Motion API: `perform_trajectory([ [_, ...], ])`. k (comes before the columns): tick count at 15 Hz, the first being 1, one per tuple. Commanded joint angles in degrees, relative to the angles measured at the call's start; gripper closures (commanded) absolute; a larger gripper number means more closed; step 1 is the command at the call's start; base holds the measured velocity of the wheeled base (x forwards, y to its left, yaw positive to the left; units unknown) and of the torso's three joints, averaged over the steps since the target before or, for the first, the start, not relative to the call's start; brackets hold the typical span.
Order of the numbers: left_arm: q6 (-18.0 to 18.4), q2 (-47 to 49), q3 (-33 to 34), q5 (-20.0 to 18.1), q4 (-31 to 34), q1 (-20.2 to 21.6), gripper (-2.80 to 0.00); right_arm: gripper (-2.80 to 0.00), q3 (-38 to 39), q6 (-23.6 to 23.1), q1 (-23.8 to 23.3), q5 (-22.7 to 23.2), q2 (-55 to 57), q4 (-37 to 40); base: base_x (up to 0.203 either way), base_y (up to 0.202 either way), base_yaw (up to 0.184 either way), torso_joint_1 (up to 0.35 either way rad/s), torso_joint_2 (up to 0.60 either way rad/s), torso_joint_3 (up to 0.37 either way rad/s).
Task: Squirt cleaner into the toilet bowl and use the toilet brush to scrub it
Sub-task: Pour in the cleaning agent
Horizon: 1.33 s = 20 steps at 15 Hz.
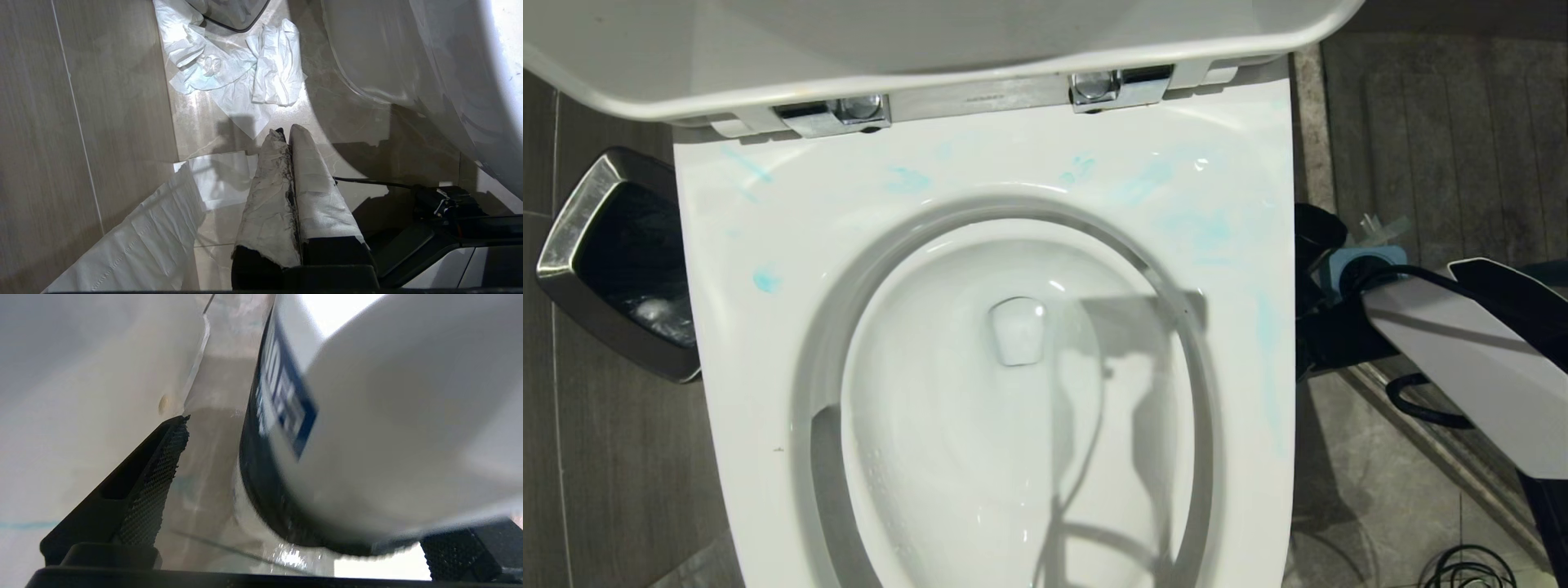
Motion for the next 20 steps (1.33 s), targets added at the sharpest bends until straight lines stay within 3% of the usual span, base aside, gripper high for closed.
perform_trajectory([
  [1, 0.01, 0.0, 0.01, 0.0, 0.05, 0.02, 0.0, -2.8, -1.73, -0.56, -0.17, 0.05, 0.15, -0.41, 0.0, 0.0, 0.0, 0.0, 0.0, 0.0],
  [10, 0.01, 0.0, 0.01, 0.0, 0.05, 0.02, 0.0, -2.8, -5.74, -2.13, -0.27, 0.84, 2.18, -0.54, 0.0, 0.0, 0.0, 0.0, 0.0, 0.0],
  [14, 0.01, 0.0, 0.01, 0.0, -0.01, 0.02, 0.0, -2.8, -5.82, -2.66, -0.26, 3.22, 2.18, -1.95, 0.0, 0.0, 0.0, 0.0, 0.0, 0.0],
  [15, 0.01, 0.0, 0.01, 0.0, 0.04, 0.02, 0.0, 0.0, -5.85, -2.77, -0.26, 3.22, 2.16, -1.95, 0.0, 0.0, 0.0, 0.0, 0.0, 0.0],
  [20, 0.01, 0.0, 0.01, 0.0, -0.03, 0.02, 0.0, 0.0, -5.91, -3.01, -0.26, 3.13, 2.0, -1.95, 0.0, 0.0, 0.0, 0.0, 0.0, 0.0],
])
